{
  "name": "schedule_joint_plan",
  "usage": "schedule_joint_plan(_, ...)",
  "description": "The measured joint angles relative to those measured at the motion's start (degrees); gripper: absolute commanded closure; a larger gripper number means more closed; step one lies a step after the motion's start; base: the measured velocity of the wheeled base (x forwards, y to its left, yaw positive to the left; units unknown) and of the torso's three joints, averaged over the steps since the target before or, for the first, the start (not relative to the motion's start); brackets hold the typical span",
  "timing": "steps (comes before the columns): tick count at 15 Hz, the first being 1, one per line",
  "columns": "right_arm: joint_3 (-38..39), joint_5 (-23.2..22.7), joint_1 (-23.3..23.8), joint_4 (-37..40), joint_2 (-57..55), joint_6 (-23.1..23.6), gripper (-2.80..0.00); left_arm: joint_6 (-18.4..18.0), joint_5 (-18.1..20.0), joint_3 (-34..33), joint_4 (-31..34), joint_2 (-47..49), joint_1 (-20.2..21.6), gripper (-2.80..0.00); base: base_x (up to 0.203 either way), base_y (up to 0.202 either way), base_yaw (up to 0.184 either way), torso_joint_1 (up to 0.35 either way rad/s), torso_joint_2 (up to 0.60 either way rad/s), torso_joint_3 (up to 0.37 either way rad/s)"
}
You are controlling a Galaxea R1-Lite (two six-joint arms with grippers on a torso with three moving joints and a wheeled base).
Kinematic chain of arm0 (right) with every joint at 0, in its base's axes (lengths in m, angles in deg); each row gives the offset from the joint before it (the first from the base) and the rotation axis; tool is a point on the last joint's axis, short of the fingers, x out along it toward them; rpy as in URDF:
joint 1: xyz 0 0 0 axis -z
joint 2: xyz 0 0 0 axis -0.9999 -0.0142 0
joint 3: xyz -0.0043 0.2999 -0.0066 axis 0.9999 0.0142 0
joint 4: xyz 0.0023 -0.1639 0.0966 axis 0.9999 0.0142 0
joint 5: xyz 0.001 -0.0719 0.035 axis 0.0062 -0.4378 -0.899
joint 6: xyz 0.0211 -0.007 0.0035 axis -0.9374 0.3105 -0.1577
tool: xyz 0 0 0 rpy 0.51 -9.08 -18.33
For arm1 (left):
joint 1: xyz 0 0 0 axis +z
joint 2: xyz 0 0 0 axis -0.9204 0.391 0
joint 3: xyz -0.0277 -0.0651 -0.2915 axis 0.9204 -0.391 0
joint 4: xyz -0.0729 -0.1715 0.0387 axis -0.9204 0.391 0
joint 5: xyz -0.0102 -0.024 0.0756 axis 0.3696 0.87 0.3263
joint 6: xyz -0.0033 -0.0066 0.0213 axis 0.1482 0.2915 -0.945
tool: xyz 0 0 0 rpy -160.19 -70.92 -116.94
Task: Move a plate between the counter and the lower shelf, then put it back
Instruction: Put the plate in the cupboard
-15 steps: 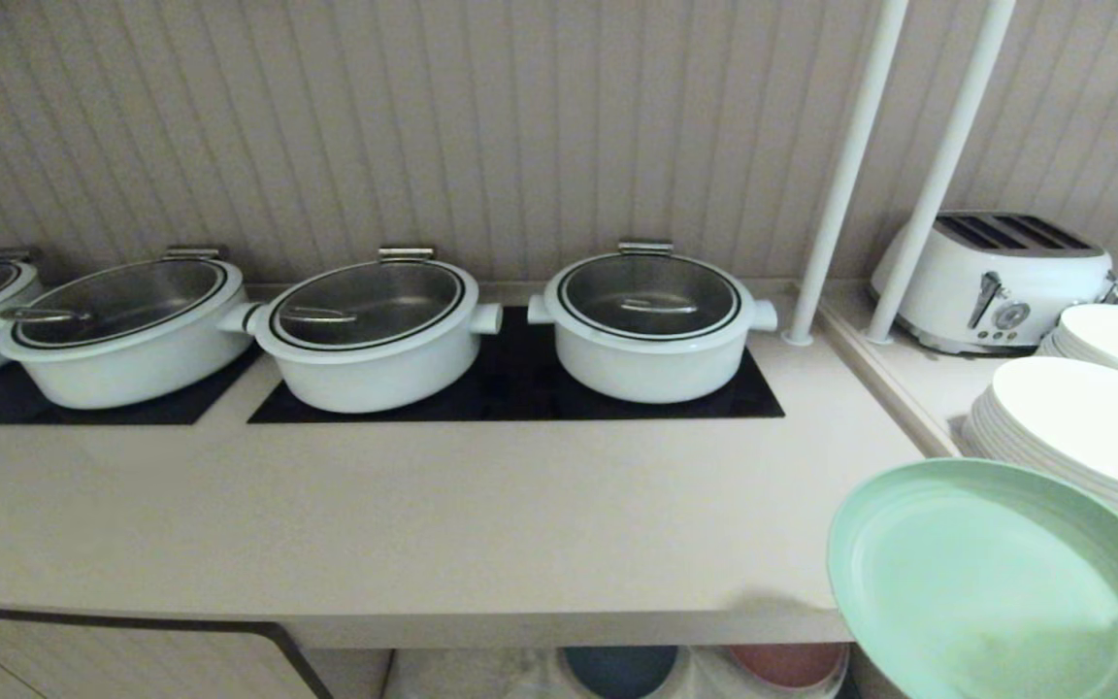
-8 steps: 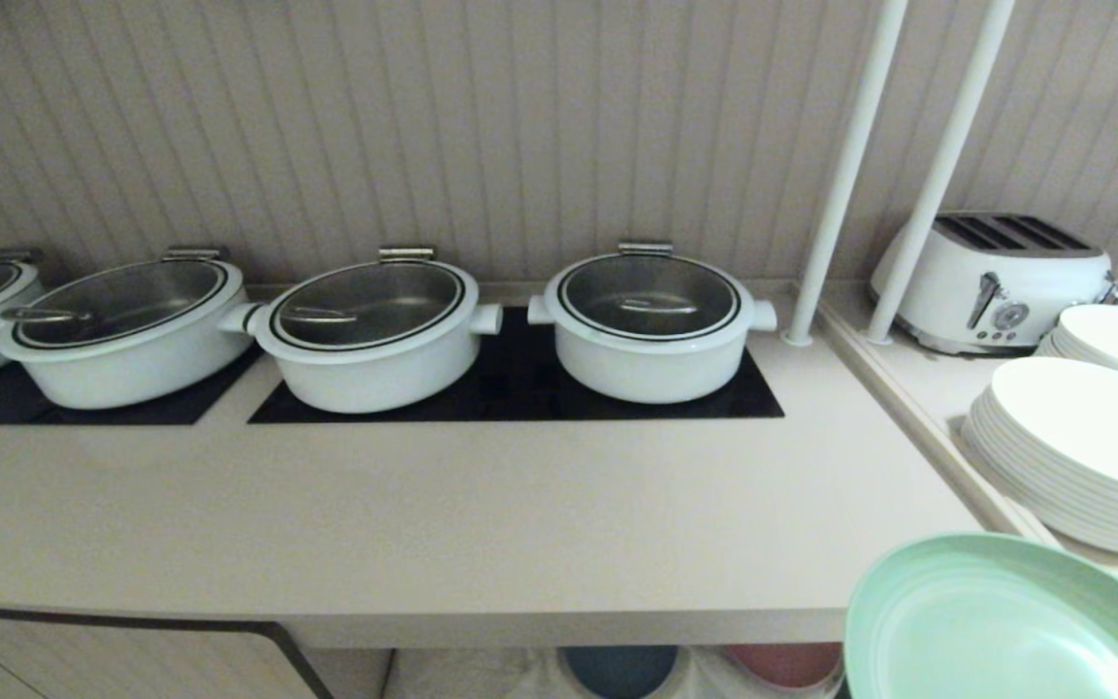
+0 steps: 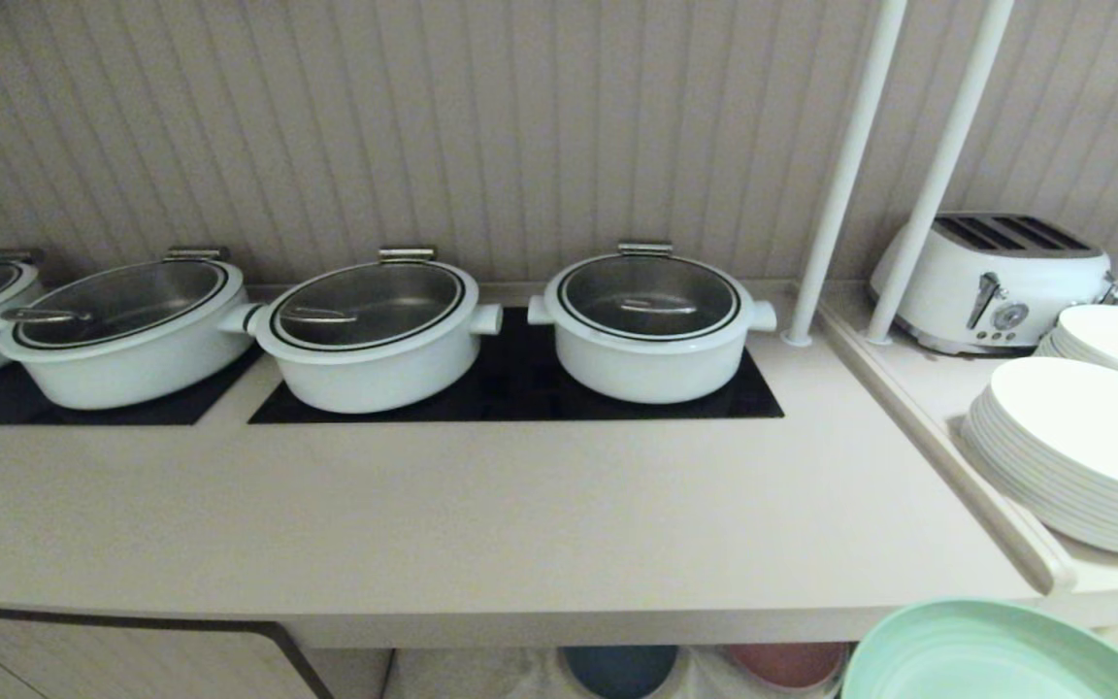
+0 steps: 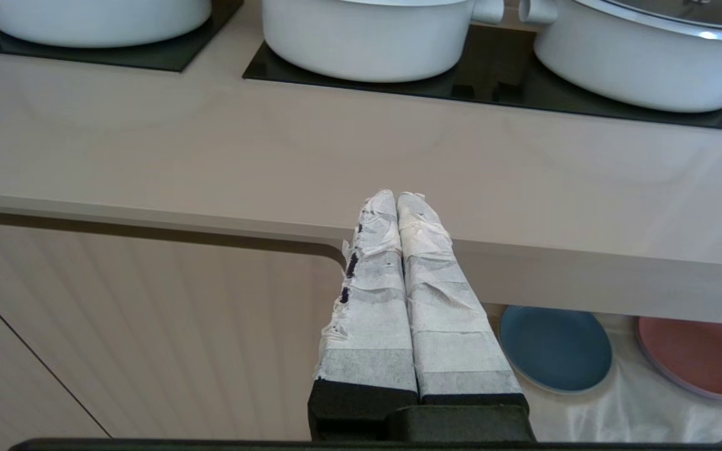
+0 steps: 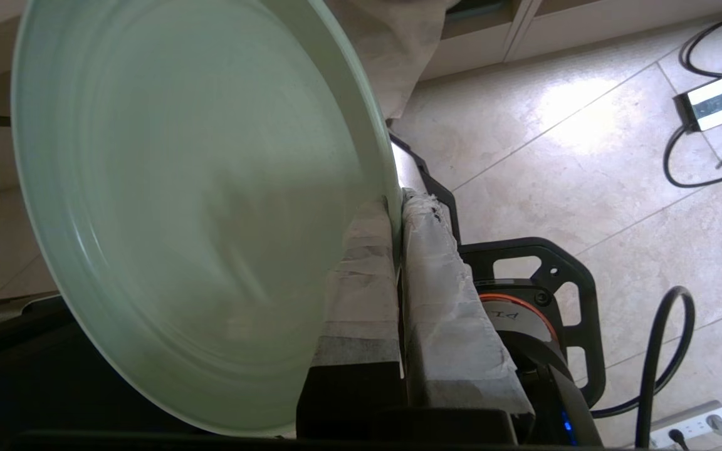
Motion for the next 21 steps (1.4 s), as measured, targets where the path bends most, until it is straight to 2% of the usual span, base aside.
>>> schedule_joint_plan(9, 2.44, -0.50, -0.45, -2.82, 0.67, -0.51, 0.00, -0.02, 0.00, 0.02, 0.00, 0.00, 0.00, 0.00, 0.000, 0.000, 0.000, 0.000, 0.00, 0.000)
schedule_joint_plan(21, 4.72, -0.93, -2.67, -5.17, 0.71, -7.63, 0.00, 0.00, -0.02, -0.02, 0.00, 0.00, 0.00, 0.00, 0.000, 0.000, 0.000, 0.000, 0.00, 0.000)
